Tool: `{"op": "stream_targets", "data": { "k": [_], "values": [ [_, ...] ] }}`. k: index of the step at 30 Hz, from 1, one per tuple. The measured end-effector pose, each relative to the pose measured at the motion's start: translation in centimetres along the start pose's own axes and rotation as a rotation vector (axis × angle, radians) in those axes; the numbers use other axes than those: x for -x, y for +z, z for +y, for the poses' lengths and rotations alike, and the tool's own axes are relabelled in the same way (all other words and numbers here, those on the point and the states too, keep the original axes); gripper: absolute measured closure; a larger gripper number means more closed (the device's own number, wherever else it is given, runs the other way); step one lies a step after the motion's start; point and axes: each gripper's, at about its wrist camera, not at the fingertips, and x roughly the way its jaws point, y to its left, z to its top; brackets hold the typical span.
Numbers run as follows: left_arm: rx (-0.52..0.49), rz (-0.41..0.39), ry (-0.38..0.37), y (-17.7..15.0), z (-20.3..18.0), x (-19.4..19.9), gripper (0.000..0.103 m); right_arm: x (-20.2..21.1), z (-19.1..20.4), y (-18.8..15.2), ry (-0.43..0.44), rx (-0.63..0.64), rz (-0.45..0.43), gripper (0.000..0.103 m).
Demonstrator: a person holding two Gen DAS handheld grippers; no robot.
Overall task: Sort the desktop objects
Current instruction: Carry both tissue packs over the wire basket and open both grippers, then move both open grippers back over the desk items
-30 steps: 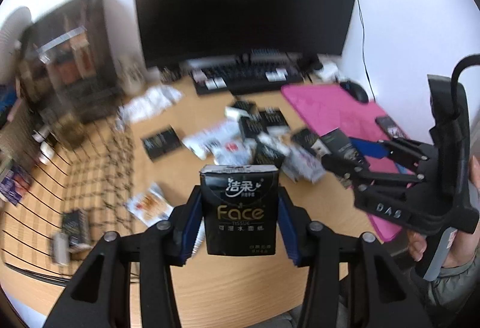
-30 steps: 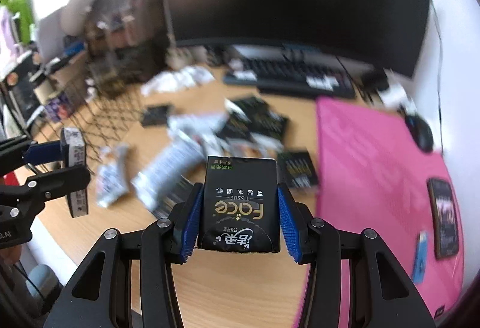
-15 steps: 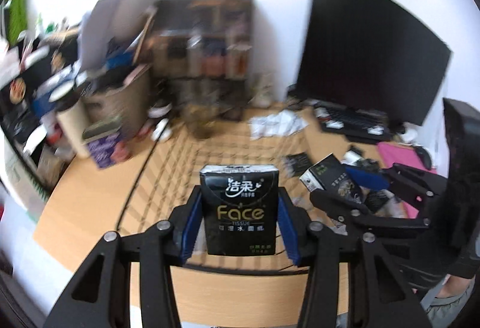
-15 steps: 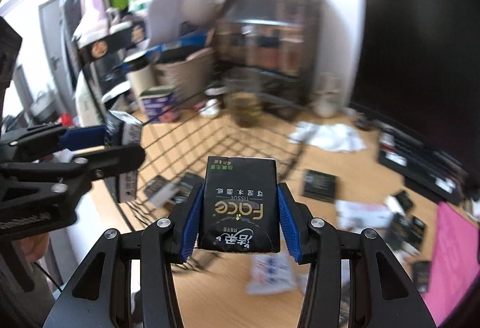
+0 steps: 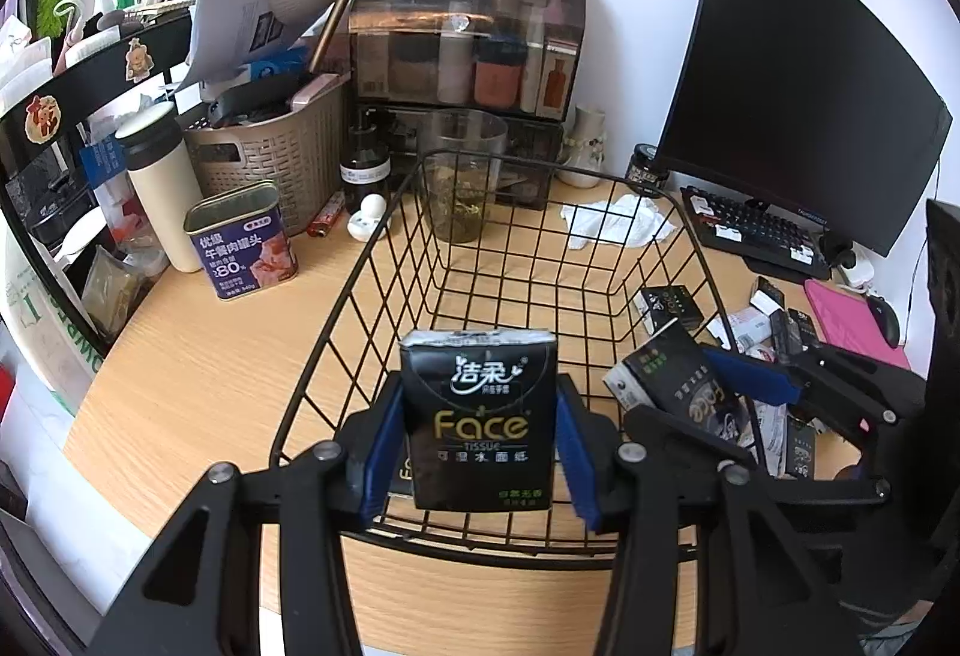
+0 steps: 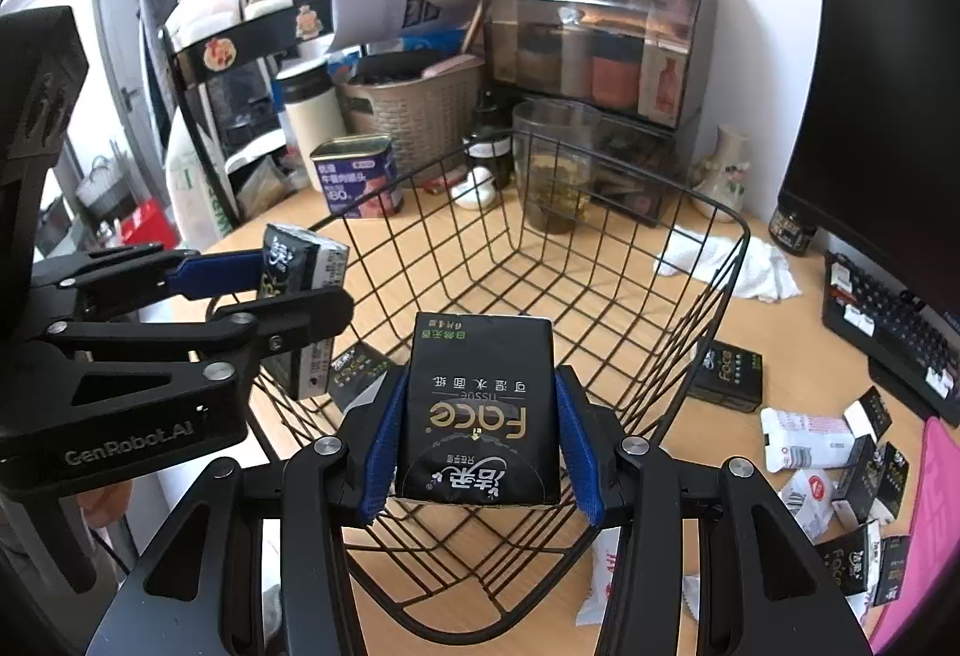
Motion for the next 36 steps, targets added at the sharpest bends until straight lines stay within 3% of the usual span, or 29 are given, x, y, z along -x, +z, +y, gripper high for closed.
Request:
{"op": "stream_targets", "data": {
  "k": [2, 6, 18, 28, 36],
  "values": [
    [-0.009, -0.003, 0.000, 0.0, -0.1, -0.1, 0.049, 0.0, -0.2, -0.1, -0.006, -0.003, -0.003, 0.056],
    [-0.026, -0.024, -0.012, 0.1, -0.9, 0.0, 0.033, 0.5, -0.8, -0.3, -0.030, 0.001, -0.015, 0.055],
    [-0.066, -0.056, -0.088, -0.2, -4.4, 2.1, 0.033, 5.5, -4.3, -2.1, -0.082, -0.038, -0.069, 0.053],
    [-0.231, -0.024, -0.203, -2.0, -14.0, 2.5, 0.033, 12.1, -12.6, -7.9, -0.223, -0.176, -0.087, 0.053],
    [-0.379, 0.091, -0.303, -5.0, -23.5, -2.4, 0.033, 12.8, -19.0, -14.2, -0.298, -0.310, -0.002, 0.052]
  ]
}}
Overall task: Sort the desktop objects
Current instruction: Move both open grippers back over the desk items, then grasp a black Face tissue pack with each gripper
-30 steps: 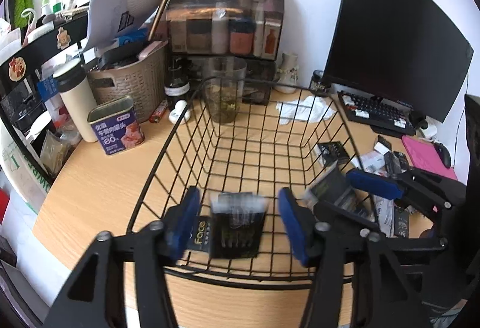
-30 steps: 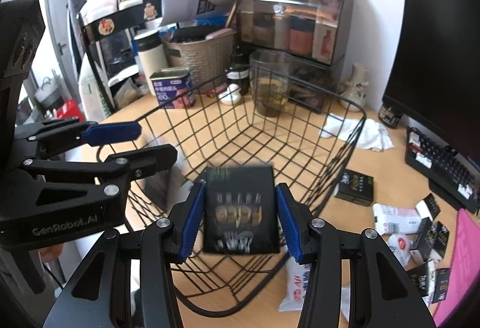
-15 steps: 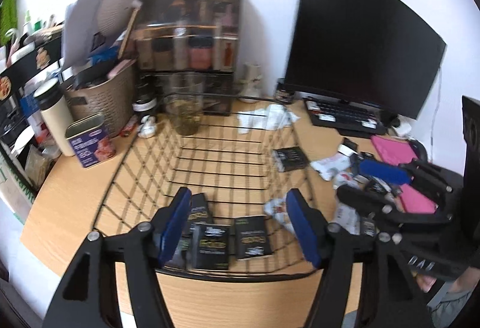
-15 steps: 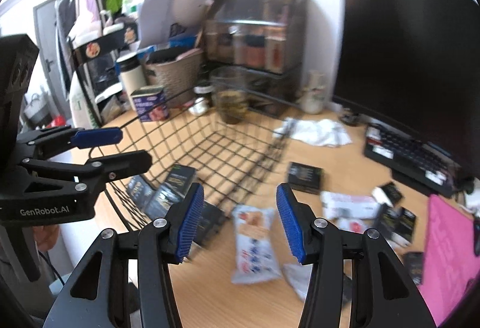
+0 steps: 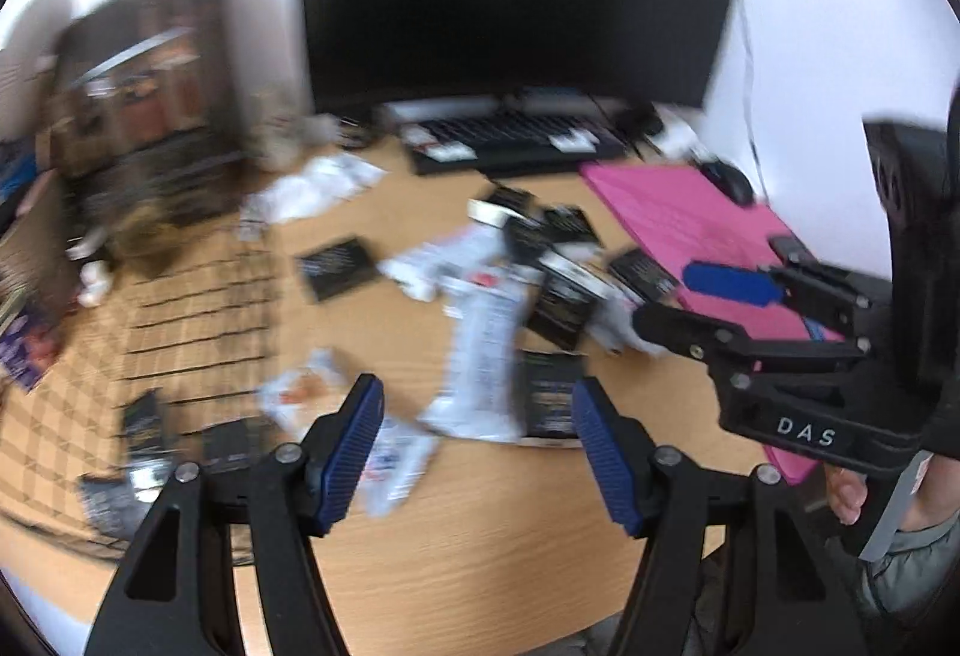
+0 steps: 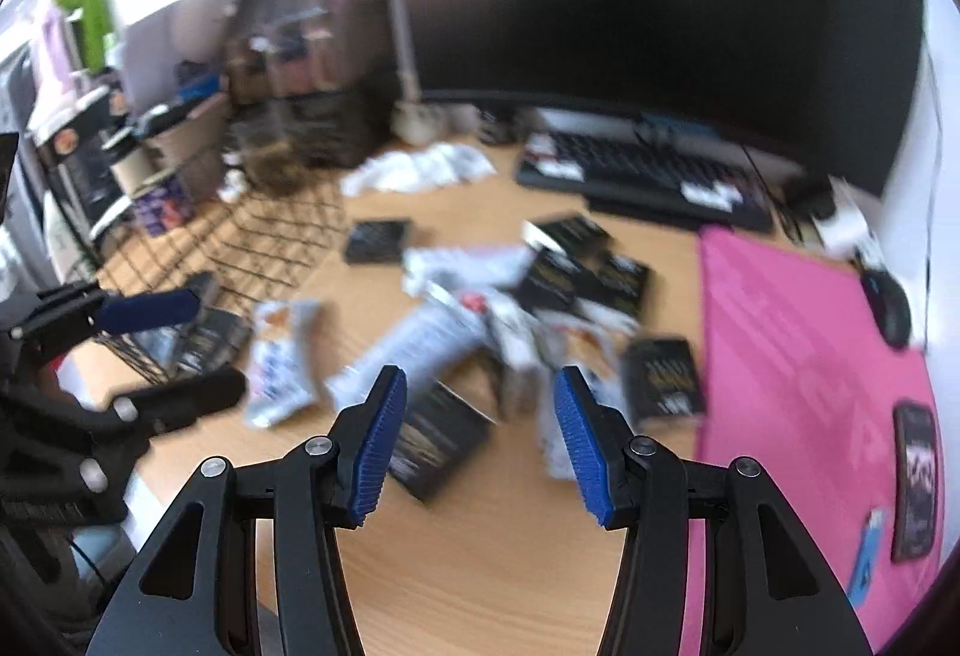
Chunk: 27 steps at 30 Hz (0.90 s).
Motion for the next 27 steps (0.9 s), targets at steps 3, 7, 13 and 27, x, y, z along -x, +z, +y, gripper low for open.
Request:
{"op": "stream_targets", "data": {
  "k": [3, 7, 13, 27],
  "values": [
    [-0.034, 0.050, -0.030, -0.1, -2.1, -2.9, 0.033, -0.3, -2.2, -0.7, -0.039, -0.034, 0.005, 0.052],
    [-0.062, 0.105, -0.058, -0.3, -3.6, -5.7, 0.033, -1.4, -4.4, -1.9, -0.057, -0.065, 0.046, 0.052],
    [-0.078, 0.158, -0.075, -0.6, -3.8, -8.0, 0.033, -3.4, -6.6, -3.0, -0.076, -0.110, 0.097, 0.052],
    [-0.018, 0.210, -0.065, 0.5, -1.5, -11.0, 0.051, -6.1, -10.5, -3.3, -0.104, -0.168, 0.147, 0.052]
  ]
}}
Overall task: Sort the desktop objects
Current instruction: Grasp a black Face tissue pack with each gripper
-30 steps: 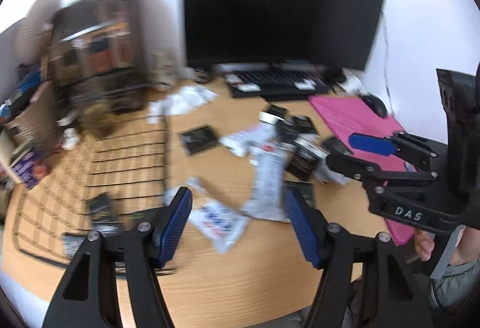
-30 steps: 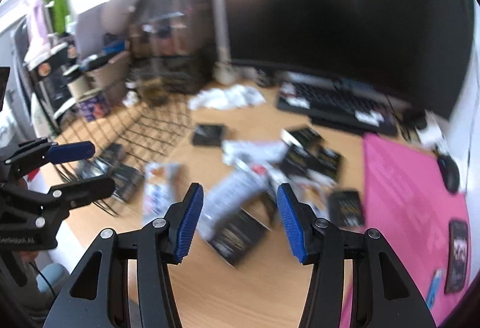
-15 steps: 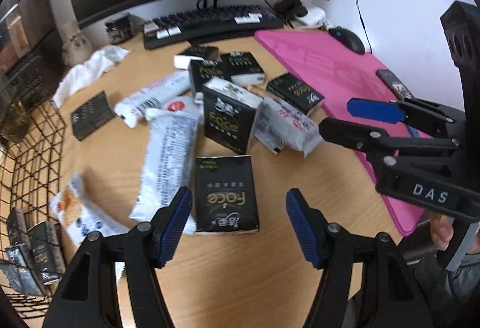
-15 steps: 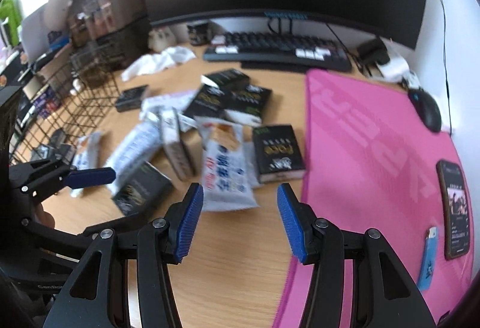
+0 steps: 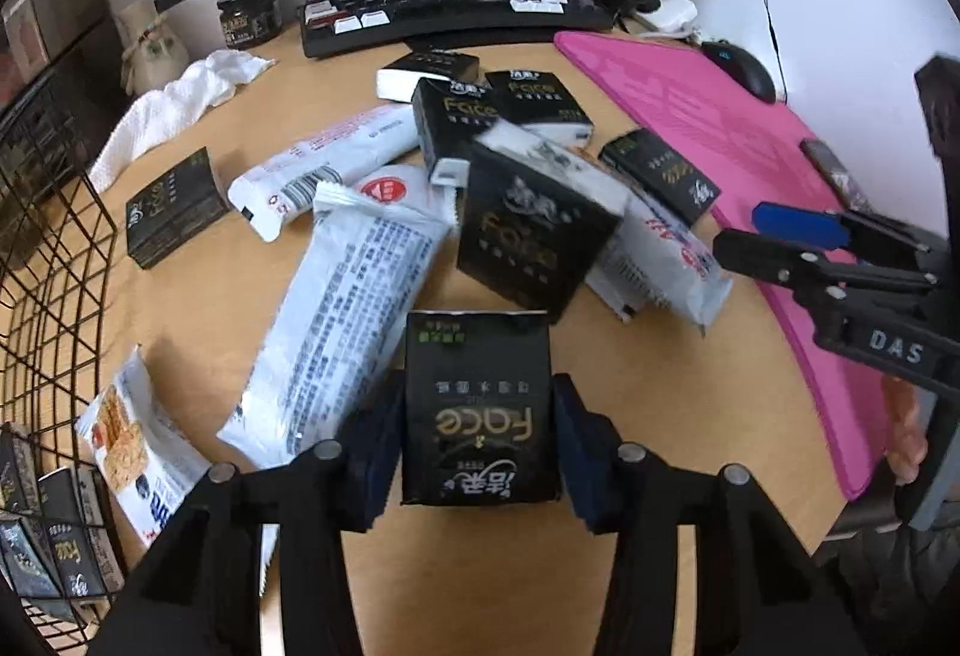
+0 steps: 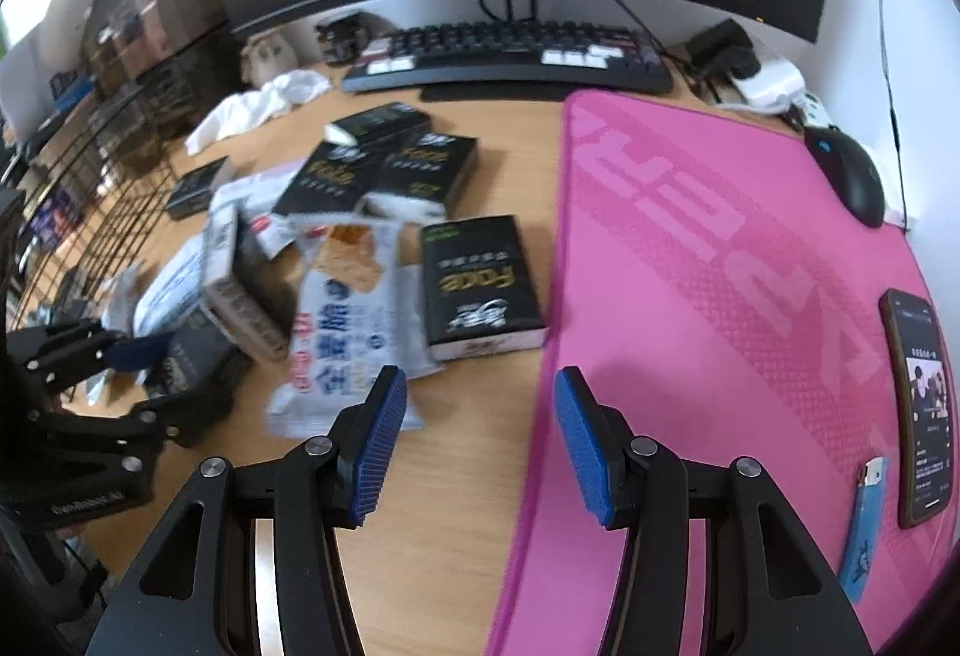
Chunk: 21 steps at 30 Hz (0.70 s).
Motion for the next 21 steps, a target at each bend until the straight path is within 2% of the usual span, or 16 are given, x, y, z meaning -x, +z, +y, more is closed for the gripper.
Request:
{"op": "stream_targets", "data": {
  "k": [21],
  "values": [
    [0.098, -0.010, 0.021, 2.3, 3.8, -1.1, 0.051, -4.9, 0.6, 4.3, 0.026, 0.044, -0.008, 0.052]
  ]
}}
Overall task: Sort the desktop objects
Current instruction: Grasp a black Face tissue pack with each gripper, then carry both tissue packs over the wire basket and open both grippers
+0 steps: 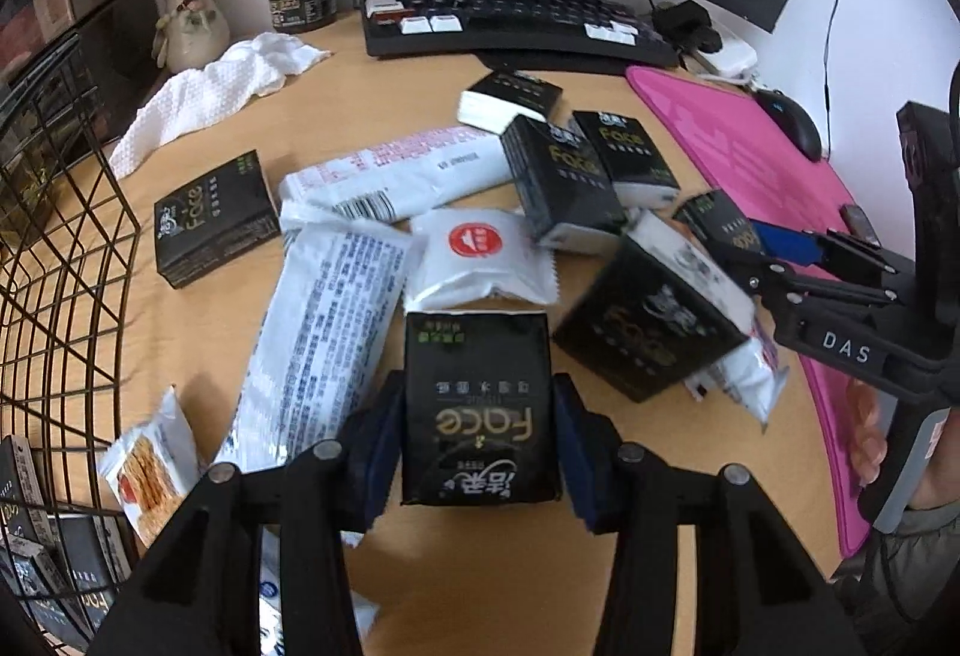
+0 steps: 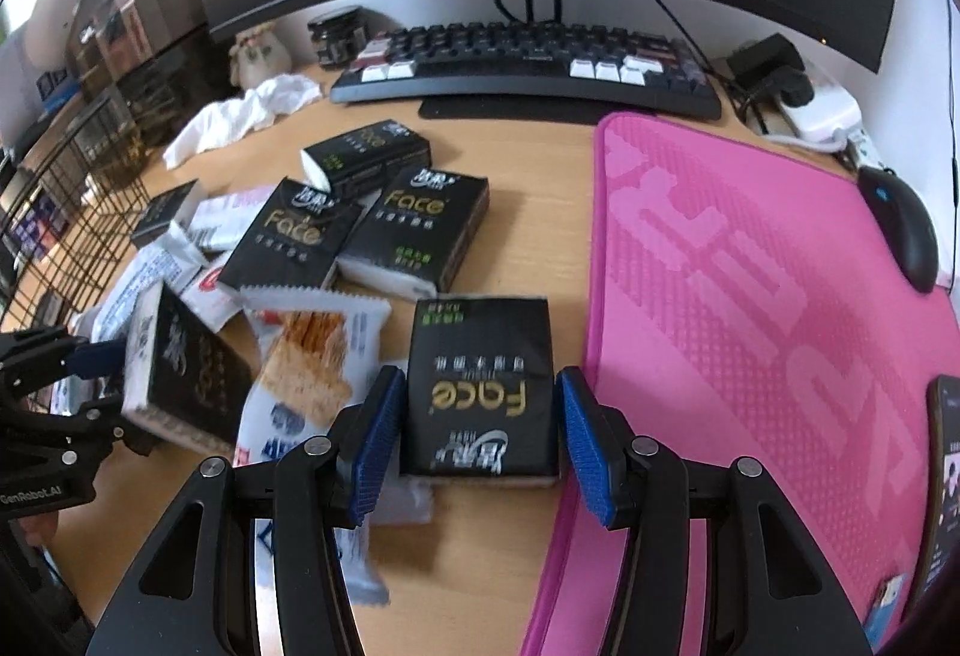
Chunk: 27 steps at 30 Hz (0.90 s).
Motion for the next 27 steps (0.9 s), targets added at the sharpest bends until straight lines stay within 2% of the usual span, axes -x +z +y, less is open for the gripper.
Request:
{"op": "stream_targets", "data": {
  "k": [2, 13, 20, 27],
  "values": [
    [-0.001, 0.000, 0.002, 0.1, 0.0, -0.1, 0.051, -0.1, 0.1, 0.1, -0.001, 0.002, -0.004, 0.056],
    [-0.007, -0.037, 0.000, 0.1, -0.4, 1.7, 0.051, 2.5, 0.2, -0.8, 0.012, -0.009, -0.044, 0.056],
    [-0.026, -0.102, -0.006, -0.1, -1.3, 5.5, 0.051, 7.0, 1.3, -0.9, 0.021, -0.002, -0.112, 0.056],
    [-0.027, -0.185, -0.006, -0.4, -1.2, 10.1, 0.051, 11.4, 4.8, -0.1, 0.065, 0.051, -0.183, 0.056]
  ]
}}
